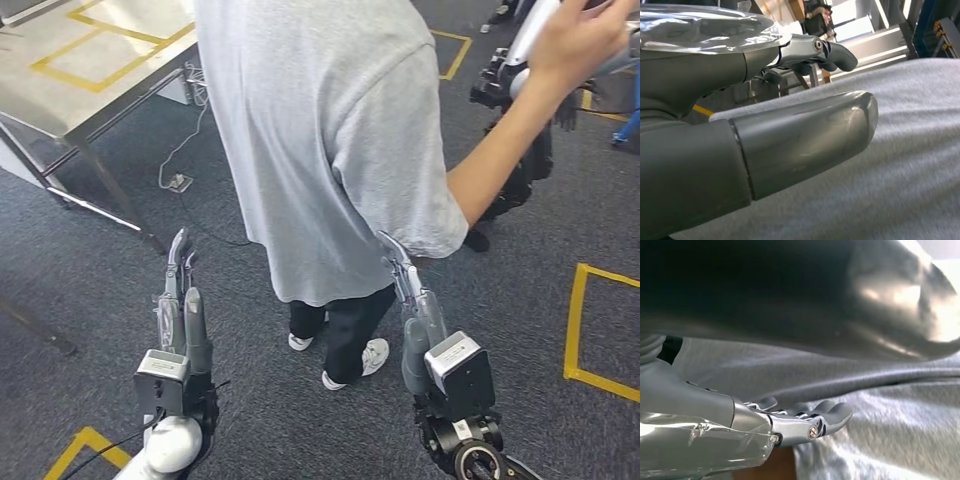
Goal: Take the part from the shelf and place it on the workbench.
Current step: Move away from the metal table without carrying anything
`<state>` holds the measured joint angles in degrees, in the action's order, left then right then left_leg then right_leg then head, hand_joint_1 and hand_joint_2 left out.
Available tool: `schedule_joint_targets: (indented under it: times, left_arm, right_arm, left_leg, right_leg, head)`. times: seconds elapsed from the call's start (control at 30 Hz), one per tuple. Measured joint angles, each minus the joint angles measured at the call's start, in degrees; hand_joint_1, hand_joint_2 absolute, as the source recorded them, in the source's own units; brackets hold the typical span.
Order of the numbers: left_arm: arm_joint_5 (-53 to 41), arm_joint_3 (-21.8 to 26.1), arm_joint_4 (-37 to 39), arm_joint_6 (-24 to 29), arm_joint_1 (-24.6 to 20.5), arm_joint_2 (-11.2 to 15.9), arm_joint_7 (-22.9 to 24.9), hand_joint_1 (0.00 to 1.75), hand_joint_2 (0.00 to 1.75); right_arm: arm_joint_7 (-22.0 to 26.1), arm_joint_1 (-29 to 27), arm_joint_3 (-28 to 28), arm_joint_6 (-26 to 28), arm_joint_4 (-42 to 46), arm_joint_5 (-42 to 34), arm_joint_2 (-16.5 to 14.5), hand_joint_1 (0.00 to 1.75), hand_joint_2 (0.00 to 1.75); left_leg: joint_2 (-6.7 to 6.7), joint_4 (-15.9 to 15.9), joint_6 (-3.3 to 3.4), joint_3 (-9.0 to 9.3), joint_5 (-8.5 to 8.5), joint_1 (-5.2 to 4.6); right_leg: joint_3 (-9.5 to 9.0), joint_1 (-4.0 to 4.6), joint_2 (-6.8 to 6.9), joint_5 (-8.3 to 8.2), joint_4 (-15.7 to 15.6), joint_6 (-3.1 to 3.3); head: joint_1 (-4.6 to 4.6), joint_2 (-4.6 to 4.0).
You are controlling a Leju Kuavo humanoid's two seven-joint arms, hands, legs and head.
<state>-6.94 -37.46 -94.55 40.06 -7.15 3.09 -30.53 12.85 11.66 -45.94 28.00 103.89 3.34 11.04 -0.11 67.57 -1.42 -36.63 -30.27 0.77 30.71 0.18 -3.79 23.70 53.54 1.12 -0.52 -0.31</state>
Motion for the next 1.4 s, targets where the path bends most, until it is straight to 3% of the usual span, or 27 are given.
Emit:
schedule_joint_targets:
  times: [0.07,0.1,0.13,0.2,0.23,0.3,0.37,0.43,0.47,0.5,0.57,0.63,0.73,0.8,0.87,0.9,0.93,0.97,1.0,1.03,1.1,1.17,1.23,1.27,1.3,1.37,1.4]
  left_arm:
    - [-0.16,0.00,0.00,0.00,-0.06,0.03,0.03,0.00,0.00]
    - [-0.28,0.00,-0.03,0.01,-0.11,0.04,0.07,0.00,0.00]
    - [-0.40,0.00,-0.08,0.01,-0.16,0.05,0.12,0.00,0.00]
    - [-0.61,0.00,-0.19,0.02,-0.23,0.06,0.28,0.00,0.00]
    - [-0.65,0.00,-0.24,0.01,-0.27,0.04,0.38,0.00,0.00]
    - [-0.73,0.00,-0.30,-0.01,-0.35,-0.04,0.61,0.00,0.00]
    - [-0.75,0.00,-0.31,-0.02,-0.31,-0.07,0.83,0.00,0.00]
    - [-0.75,0.00,-0.31,-0.02,-0.24,-0.05,0.94,0.00,0.00]
    - [-0.74,0.00,-0.31,-0.02,-0.24,-0.05,0.94,0.00,0.00]
    - [-0.72,0.00,-0.31,-0.02,-0.25,-0.05,0.94,0.00,0.00]
    - [-0.64,0.00,-0.31,-0.02,-0.32,-0.07,0.94,0.00,0.00]
    - [-0.56,-0.01,-0.31,-0.02,-0.54,-0.09,0.88,0.00,0.00]
    - [-0.51,-0.02,-0.31,-0.02,-0.83,-0.12,0.79,0.00,0.00]
    - [-0.52,-0.04,-0.31,-0.02,-0.95,-0.14,0.76,0.00,0.00]
    - [-0.51,-0.06,-0.31,-0.02,-0.88,-0.13,0.73,0.00,0.00]
    - [-0.49,-0.07,-0.31,-0.02,-0.77,-0.10,0.72,0.00,0.00]
    - [-0.47,-0.07,-0.31,-0.02,-0.65,-0.08,0.71,0.00,0.00]
    - [-0.44,-0.07,-0.31,-0.02,-0.58,-0.07,0.71,0.00,0.00]
    - [-0.38,-0.07,-0.31,-0.02,-0.54,-0.07,0.69,0.00,0.00]
    - [-0.29,-0.07,-0.31,-0.02,-0.54,-0.07,0.68,0.00,0.00]
    - [-0.06,-0.07,-0.31,-0.02,-0.69,-0.08,0.54,0.00,0.00]
    - [0.27,-0.08,-0.31,-0.02,-0.90,-0.08,0.31,0.00,0.00]
    - [0.49,-0.10,-0.31,-0.02,-1.11,-0.13,0.14,0.00,0.00]
    - [0.52,-0.11,-0.31,-0.03,-1.21,-0.20,0.09,0.00,0.00]
    - [0.54,-0.14,-0.31,-0.03,-1.31,-0.28,0.02,0.00,0.00]
    - [0.69,-0.18,-0.30,-0.04,-1.35,-0.41,-0.08,0.00,0.00]
    - [0.79,-0.20,-0.29,-0.04,-1.33,-0.42,-0.16,0.00,0.00]
  right_arm:
    - [0.01,0.03,-0.03,0.00,0.00,0.00,0.00,0.00,0.00]
    - [0.01,0.05,-0.05,0.01,0.00,0.00,0.00,0.00,0.00]
    - [0.03,0.06,-0.07,0.02,0.01,0.00,0.00,0.00,0.00]
    - [0.13,0.06,-0.12,0.19,0.02,0.03,0.00,0.00,0.00]
    - [0.23,0.03,-0.14,0.38,0.05,0.09,0.00,0.00,0.00]
    - [0.63,0.10,-0.18,1.00,0.13,0.58,0.00,0.00,0.00]
    - [1.15,0.08,-0.30,1.96,0.16,1.60,0.00,0.00,0.00]
    - [1.63,-0.13,-0.52,2.98,0.15,2.76,0.00,0.00,0.00]
    - [1.82,-0.25,-0.64,3.50,0.15,3.36,0.00,0.00,0.00]
    - [1.98,-0.36,-0.75,4.07,0.15,4.01,0.00,0.00,0.00]
    - [2.19,-0.50,-0.95,5.28,0.16,5.34,0.00,0.00,0.00]
    - [2.37,-0.57,-1.16,6.34,0.29,6.52,-0.04,0.00,0.00]
    - [2.51,-0.74,-1.37,7.21,0.51,7.29,-0.08,0.00,0.00]
    - [2.57,-0.80,-1.46,7.37,0.68,7.32,-0.10,0.00,0.00]
    - [2.61,-0.81,-1.54,7.51,0.78,7.58,-0.15,0.00,0.00]
    - [2.61,-0.85,-1.58,7.69,0.78,7.86,-0.17,0.00,0.00]
    - [2.61,-0.89,-1.64,7.96,0.79,8.25,-0.17,0.00,0.00]
    - [2.61,-0.94,-1.71,8.30,0.79,8.70,-0.17,0.00,0.00]
    - [2.61,-0.95,-1.80,8.69,0.79,9.13,-0.17,0.00,0.00]
    - [2.62,-0.95,-1.92,9.03,0.80,9.56,-0.17,0.00,0.00]
    - [2.71,-0.95,-2.18,9.59,0.81,10.35,-0.20,0.00,0.00]
    - [2.85,-0.98,-2.39,9.91,0.83,11.00,-0.26,0.00,0.00]
    - [2.93,-1.08,-2.51,10.07,0.86,11.30,-0.28,0.00,0.00]
    - [2.96,-1.14,-2.57,10.13,0.91,11.33,-0.28,0.00,0.00]
    - [2.98,-1.15,-2.64,10.17,0.96,11.33,-0.28,0.00,0.00]
    - [3.04,-1.12,-2.82,10.27,1.03,11.34,-0.28,0.00,0.00]
    - [3.10,-1.09,-2.94,10.32,1.03,11.38,-0.28,0.00,0.00]
  left_leg:
    - [-2.00,-8.66,0.77,3.76,4.32,-0.21]
    - [-2.85,-11.73,1.03,5.05,5.49,-0.30]
    - [-3.36,-13.42,1.19,5.71,5.95,-0.39]
    - [-2.55,-14.00,1.45,5.87,5.96,-0.46]
    - [-1.90,-14.28,1.66,6.07,6.06,-0.40]
    - [-0.47,-14.87,2.16,6.55,6.22,-0.16]
    - [0.93,-15.03,2.44,6.83,6.05,-0.18]
    - [2.40,-15.00,2.41,7.00,5.81,-0.21]
    - [3.11,-14.98,2.29,7.13,5.66,-0.19]
    - [3.80,-14.96,2.10,7.35,5.48,-0.14]
    - [4.99,-14.85,1.51,7.92,4.98,-0.17]
    - [5.95,-14.72,0.81,8.29,4.57,-0.36]
    - [6.88,-14.53,-0.24,8.51,4.24,-0.21]
    - [4.69,-11.78,-0.77,7.43,2.36,0.08]
    - [1.65,-3.91,-0.81,3.52,-1.55,0.13]
    - [0.98,0.40,-0.71,1.15,-3.16,0.11]
    - [0.61,3.58,-0.57,-0.78,-3.95,0.10]
    - [0.45,4.29,-0.36,-1.59,-3.39,0.07]
    - [0.24,2.66,-0.08,-1.25,-1.75,0.01]
    - [-0.25,-0.91,0.27,0.12,0.56,-0.09]
    - [-2.73,-9.30,0.93,3.66,4.54,-0.28]
    - [-4.15,-13.34,1.24,5.38,5.78,-0.49]
    - [-3.04,-13.82,1.49,5.65,5.84,-0.54]
    - [-2.34,-14.13,1.73,5.88,5.95,-0.46]
    - [-1.58,-14.47,2.03,6.15,6.05,-0.36]
    - [-0.01,-14.91,2.54,6.56,6.05,-0.33]
    - [0.78,-14.92,2.69,6.63,5.95,-0.38]
  right_leg:
    - [-0.05,0.15,-1.47,0.00,0.09,-0.10]
    - [0.05,0.18,-2.09,0.00,0.15,-0.25]
    - [0.21,0.15,-2.64,0.01,0.18,-0.45]
    - [0.75,0.04,-3.73,-0.05,0.11,-1.09]
    - [1.10,0.04,-3.46,0.16,0.47,-1.37]
    - [3.09,0.11,-0.83,2.16,4.12,-1.93]
    - [6.87,-0.23,2.32,5.88,12.03,-2.40]
    - [9.89,-0.84,3.28,7.67,17.88,-2.90]
    - [9.77,-1.14,3.53,6.94,17.64,-3.14]
    - [8.39,-1.42,3.91,5.25,15.05,-3.35]
    - [3.70,-1.52,5.91,1.70,6.47,-3.51]
    - [0.85,-1.18,7.18,0.53,1.45,-2.92]
    - [0.71,-0.84,5.46,0.46,0.88,-1.58]
    - [0.66,-0.95,4.18,0.19,0.65,-0.92]
    - [0.75,-0.83,2.99,0.08,0.60,-0.42]
    - [0.81,-0.69,2.34,0.06,0.60,-0.27]
    - [0.85,-0.54,1.54,0.04,0.61,-0.15]
    - [0.85,-0.44,0.71,0.03,0.62,-0.13]
    - [0.82,-0.35,-0.15,0.01,0.63,-0.11]
    - [0.76,-0.30,-1.00,0.00,0.64,-0.11]
    - [0.75,-0.25,-2.52,0.01,0.72,-0.24]
    - [0.99,-0.26,-3.84,0.04,0.76,-0.66]
    - [1.42,-0.32,-4.91,0.00,0.67,-1.28]
    - [1.78,-0.28,-4.13,0.27,1.10,-1.50]
    - [2.56,-0.20,-2.52,1.13,2.48,-1.70]
    - [5.60,-0.22,1.57,4.52,8.89,-2.08]
    - [7.65,-0.41,2.59,6.44,13.14,-2.34]
  head:
    - [-0.28,-0.01]
    - [-0.34,-0.01]
    - [-0.37,-0.01]
    - [-0.26,-0.01]
    - [-0.20,-0.01]
    - [0.38,-0.01]
    - [1.18,-0.01]
    - [1.67,-0.02]
    - [1.86,-0.02]
    - [2.08,-0.02]
    - [2.51,-0.01]
    - [2.54,-0.01]
    - [1.90,-0.01]
    - [1.49,-0.01]
    - [0.71,0.00]
    - [0.38,-0.01]
    - [0.11,-0.01]
    - [-0.08,-0.01]
    - [-0.21,-0.01]
    - [-0.34,-0.01]
    - [-0.61,-0.01]
    - [-0.65,-0.01]
    - [-0.53,-0.01]
    - [-0.41,-0.01]
    - [-0.12,0.00]
    - [0.65,-0.01]
    - [1.01,-0.01]
